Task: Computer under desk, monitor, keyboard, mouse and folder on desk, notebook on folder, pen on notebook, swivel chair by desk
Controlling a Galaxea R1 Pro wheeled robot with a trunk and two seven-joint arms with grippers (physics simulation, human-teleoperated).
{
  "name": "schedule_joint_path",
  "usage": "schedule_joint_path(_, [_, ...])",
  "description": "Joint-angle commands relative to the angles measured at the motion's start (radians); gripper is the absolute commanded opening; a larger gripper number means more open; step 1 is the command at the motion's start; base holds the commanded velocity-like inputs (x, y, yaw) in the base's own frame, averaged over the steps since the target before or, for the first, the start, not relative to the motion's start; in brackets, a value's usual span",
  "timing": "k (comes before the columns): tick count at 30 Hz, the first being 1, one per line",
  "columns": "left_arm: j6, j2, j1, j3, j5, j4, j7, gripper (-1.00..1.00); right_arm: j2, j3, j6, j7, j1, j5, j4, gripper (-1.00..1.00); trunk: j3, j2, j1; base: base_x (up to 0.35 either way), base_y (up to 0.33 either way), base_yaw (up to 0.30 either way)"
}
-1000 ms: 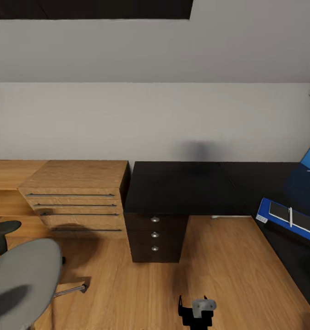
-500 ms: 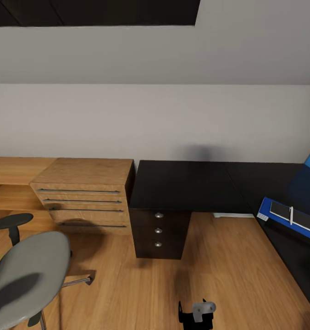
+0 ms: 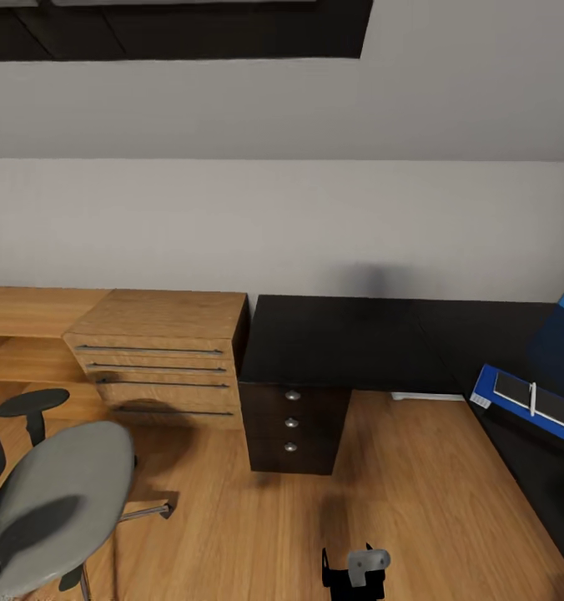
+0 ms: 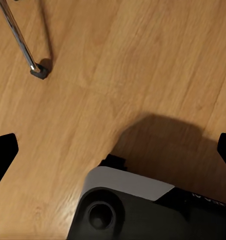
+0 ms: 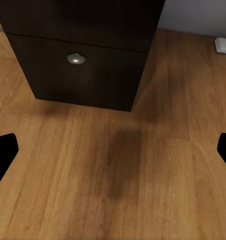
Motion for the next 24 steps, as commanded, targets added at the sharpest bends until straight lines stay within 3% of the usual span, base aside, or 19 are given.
schedule_joint_path(1, [-0.005, 0.002, -0.001, -0.008, 0.01, 0.0, 0.006, 1.0, 0.0, 0.009, -0.001, -0.009, 0.0, -0.002, 0.0, 1.0, 0.003, 0.007, -0.004, 0.0, 0.0, 0.171])
schedule_joint_path(13, [-0.012, 0.003, -0.001, -0.008, 0.005, 0.0, 0.006, 1.0, 0.0, 0.009, -0.03, -0.013, 0.0, 0.003, 0.004, 1.0, 0.024, 0.021, -0.012, -0.001, 0.0, 0.186])
schedule_joint_path(19, [-0.01, 0.004, -0.001, -0.008, 0.006, 0.0, 0.006, 1.0, -0.001, 0.009, -0.053, -0.015, 0.0, 0.003, 0.004, 1.0, 0.032, 0.021, -0.012, -0.216, -0.001, 0.151])
schedule_joint_path(24, [-0.01, 0.005, -0.001, -0.008, 0.008, 0.001, 0.006, 1.0, 0.001, 0.01, -0.054, -0.014, 0.0, 0.004, 0.004, 1.0, 0.039, 0.021, -0.012, -0.029, -0.008, 0.155])
